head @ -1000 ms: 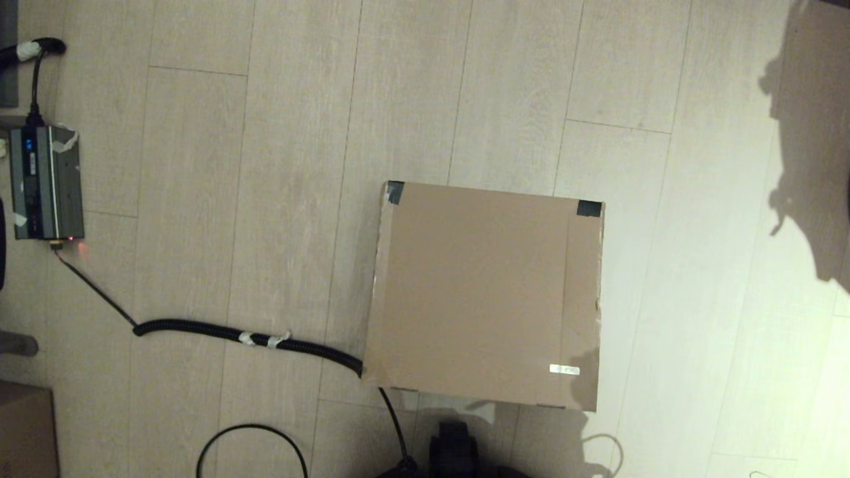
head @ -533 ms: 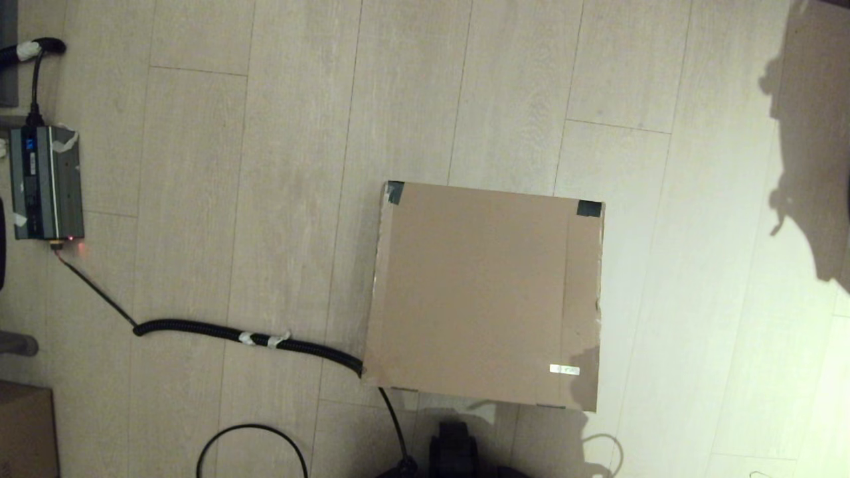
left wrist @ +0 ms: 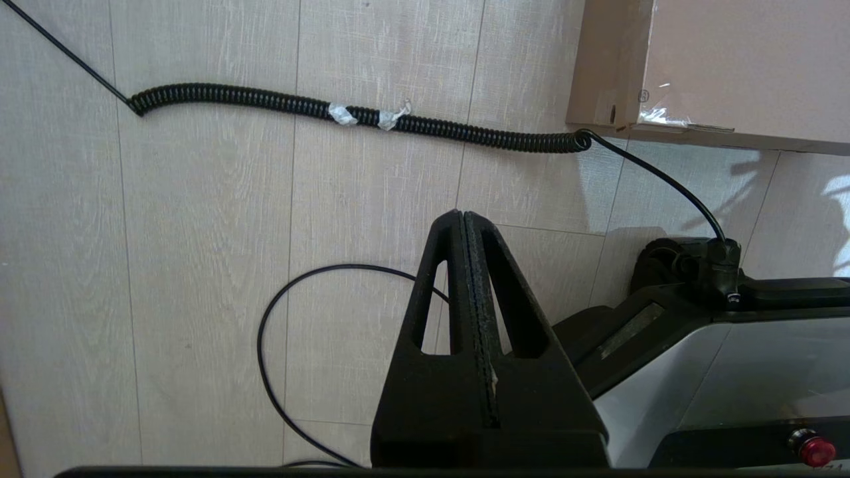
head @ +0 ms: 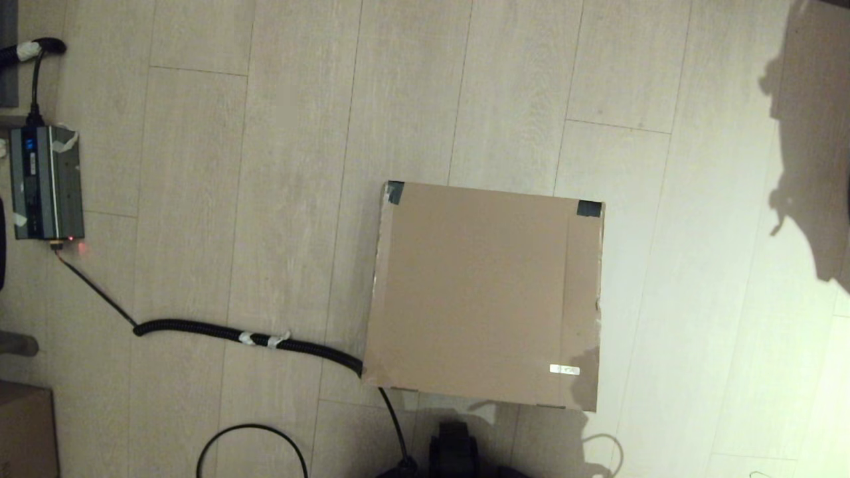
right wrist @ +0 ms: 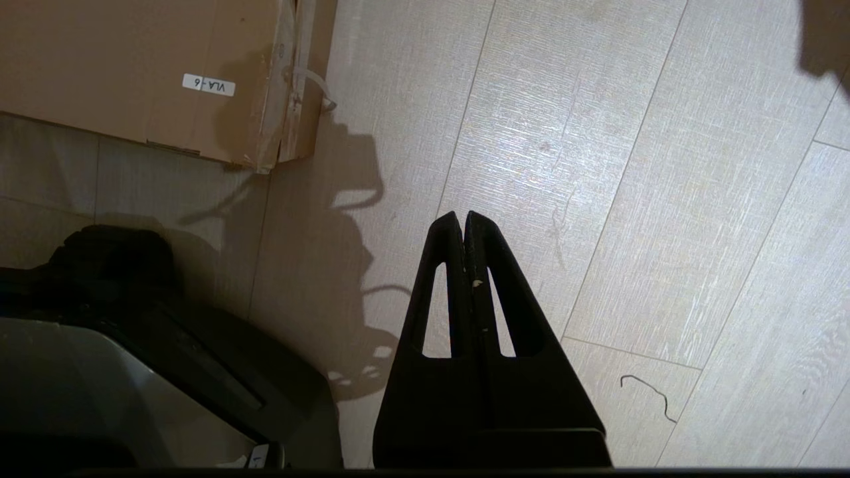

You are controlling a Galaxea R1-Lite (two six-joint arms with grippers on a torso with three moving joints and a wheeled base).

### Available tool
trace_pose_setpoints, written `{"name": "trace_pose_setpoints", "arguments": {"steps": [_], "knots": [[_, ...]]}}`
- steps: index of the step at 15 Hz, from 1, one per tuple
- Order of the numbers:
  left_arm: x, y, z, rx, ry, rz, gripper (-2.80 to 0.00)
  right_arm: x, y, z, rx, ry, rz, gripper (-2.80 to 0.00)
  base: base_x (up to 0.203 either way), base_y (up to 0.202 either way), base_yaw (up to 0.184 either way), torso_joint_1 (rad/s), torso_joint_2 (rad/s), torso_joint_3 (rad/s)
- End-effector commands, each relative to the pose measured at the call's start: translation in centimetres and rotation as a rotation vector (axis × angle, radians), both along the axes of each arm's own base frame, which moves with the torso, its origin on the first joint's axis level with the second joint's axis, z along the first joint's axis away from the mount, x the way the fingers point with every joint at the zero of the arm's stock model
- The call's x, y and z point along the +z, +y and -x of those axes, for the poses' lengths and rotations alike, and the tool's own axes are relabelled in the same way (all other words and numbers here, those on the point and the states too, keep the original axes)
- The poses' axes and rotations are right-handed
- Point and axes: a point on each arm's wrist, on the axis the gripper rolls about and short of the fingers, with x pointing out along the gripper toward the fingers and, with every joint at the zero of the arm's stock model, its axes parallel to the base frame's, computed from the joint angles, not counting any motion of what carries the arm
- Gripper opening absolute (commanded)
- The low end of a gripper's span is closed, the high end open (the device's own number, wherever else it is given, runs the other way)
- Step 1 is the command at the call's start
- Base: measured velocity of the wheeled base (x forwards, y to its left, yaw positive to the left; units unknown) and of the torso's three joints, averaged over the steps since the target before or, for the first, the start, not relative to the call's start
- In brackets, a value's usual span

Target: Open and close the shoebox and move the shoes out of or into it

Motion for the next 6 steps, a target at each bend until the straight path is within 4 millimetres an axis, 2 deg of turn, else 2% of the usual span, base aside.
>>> {"name": "trace_pose_setpoints", "arguments": {"steps": [1,6], "knots": [[0.00,0.00,-0.02,0.000,0.003,0.000,-2.80,0.01,0.00,-0.02,0.000,0.002,-0.006,-2.80,0.000,0.000,0.000,0.000,0.00,0.000],[0.03,0.00,-0.01,0.001,0.002,0.000,-2.80,0.03,0.01,-0.02,0.003,0.000,0.015,-2.80,0.000,0.000,0.000,0.000,0.00,0.000]]}}
